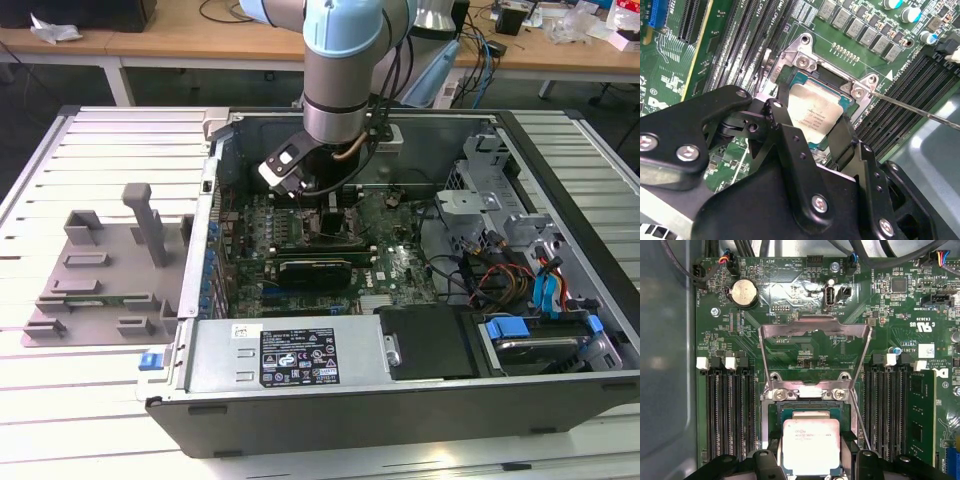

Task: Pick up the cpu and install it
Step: 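Place the cpu into insertion slot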

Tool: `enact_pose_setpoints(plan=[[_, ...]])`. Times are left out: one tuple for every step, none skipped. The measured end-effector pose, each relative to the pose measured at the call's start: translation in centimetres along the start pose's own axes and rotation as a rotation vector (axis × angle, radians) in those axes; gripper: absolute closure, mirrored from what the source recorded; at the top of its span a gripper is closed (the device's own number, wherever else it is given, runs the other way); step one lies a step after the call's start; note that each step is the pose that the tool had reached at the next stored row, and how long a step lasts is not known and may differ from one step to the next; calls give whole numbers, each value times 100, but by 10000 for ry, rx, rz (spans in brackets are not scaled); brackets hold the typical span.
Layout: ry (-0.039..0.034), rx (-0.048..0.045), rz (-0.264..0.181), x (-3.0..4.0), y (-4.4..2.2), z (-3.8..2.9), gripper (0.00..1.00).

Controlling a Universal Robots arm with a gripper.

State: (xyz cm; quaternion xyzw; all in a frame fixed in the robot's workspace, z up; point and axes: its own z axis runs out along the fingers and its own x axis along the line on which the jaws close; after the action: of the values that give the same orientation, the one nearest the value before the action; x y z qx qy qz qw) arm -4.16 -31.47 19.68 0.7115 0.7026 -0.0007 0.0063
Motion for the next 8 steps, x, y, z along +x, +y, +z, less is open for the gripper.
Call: enact_pose_setpoints(plan=[[0,-1,0,2,1,0,45],[1,1,0,4,2,1,45],[1,1,1,5,2,1,45],[1,1,2,8,4,1,45],[0,2,1,9,10,3,45],[0,0,2,10,13,3,45],[0,0,2,10,14,4,45],[-1,0,1,10,15,4,45]])
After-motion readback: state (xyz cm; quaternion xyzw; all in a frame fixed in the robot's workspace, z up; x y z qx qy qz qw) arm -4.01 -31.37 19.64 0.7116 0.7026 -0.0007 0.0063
